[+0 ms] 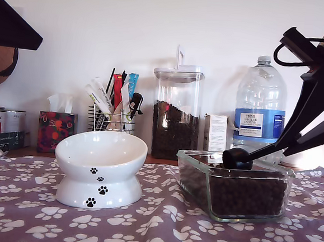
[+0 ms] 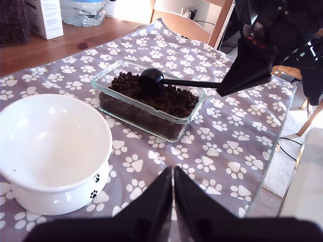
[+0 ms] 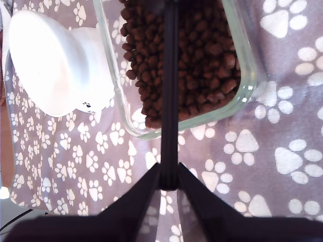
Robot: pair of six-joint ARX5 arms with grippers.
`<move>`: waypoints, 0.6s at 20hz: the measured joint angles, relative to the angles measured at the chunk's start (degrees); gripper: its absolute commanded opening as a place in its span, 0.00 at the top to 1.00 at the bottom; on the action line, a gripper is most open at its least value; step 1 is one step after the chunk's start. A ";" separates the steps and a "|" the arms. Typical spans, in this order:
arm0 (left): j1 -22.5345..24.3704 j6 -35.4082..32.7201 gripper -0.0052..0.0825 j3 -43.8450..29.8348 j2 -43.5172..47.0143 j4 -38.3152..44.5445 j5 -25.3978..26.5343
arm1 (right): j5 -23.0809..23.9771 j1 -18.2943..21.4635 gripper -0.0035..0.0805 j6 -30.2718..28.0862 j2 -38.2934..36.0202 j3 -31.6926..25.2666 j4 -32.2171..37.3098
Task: Measure one spoon of cat food and pour it into the food bowl
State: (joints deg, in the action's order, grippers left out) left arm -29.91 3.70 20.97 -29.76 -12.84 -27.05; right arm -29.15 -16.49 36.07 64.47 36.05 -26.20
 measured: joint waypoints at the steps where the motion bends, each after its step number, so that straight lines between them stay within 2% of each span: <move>1: 0.00 0.00 0.96 0.00 0.00 0.00 0.02 | -0.83 0.02 0.97 0.07 0.02 0.00 0.07; 8: 0.00 0.00 0.96 0.00 0.00 0.00 0.02 | -4.35 0.31 0.97 0.15 5.05 0.07 2.86; 10: 0.00 0.00 0.96 0.00 0.00 0.00 0.02 | -4.35 0.28 0.97 -0.15 6.49 0.07 3.08; 12: 0.00 0.00 0.96 0.00 0.00 0.00 0.02 | -2.27 0.28 0.95 -1.53 6.69 0.09 2.99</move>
State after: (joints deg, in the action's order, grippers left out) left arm -29.91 3.70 20.97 -29.76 -12.84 -27.03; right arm -31.42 -16.21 34.54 71.16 36.14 -23.20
